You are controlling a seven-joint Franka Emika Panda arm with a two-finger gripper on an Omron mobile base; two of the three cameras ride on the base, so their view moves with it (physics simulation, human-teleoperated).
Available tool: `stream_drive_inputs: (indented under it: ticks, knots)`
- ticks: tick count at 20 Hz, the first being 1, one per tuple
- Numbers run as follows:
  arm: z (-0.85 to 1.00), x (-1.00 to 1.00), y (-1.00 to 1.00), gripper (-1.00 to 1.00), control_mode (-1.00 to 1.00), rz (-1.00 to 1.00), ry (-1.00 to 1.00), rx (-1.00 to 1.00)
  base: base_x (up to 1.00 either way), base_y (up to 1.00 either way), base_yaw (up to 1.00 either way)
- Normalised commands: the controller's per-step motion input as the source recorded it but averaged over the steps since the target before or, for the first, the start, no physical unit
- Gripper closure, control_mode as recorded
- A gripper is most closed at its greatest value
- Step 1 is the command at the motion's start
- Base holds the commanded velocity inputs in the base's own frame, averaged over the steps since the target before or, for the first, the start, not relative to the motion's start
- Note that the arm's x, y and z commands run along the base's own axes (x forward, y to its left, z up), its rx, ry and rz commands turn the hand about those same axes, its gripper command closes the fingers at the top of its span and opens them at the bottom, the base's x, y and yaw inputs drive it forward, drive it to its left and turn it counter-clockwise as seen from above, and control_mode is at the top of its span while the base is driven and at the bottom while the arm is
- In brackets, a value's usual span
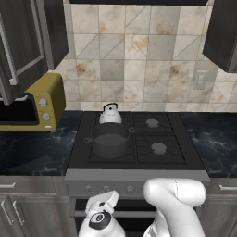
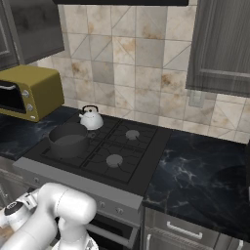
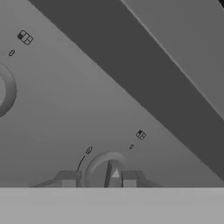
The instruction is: Pick the kettle from the cabinet and place it on a stove burner. Then pick the pot from the counter and place it on another stove burner. Finally, turn both burners on.
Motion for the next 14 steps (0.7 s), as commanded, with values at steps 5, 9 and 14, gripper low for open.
stream_drive_inputs:
  ticks: [5, 9, 14]
  knots:
    - [0.12, 0.00, 0.00, 1.00, -1.00, -0.03, 0.04, -0.14, 0.00, 0.00, 0.00]
    - [0.10, 0.00, 0.00, 1.00, -1.00, -0.02, 0.05, -0.13, 0.00, 0.00, 0.00]
    - [0.07, 0.00, 0.00, 1.00, -1.00, -0.02, 0.06, -0.13, 0.00, 0.00, 0.00]
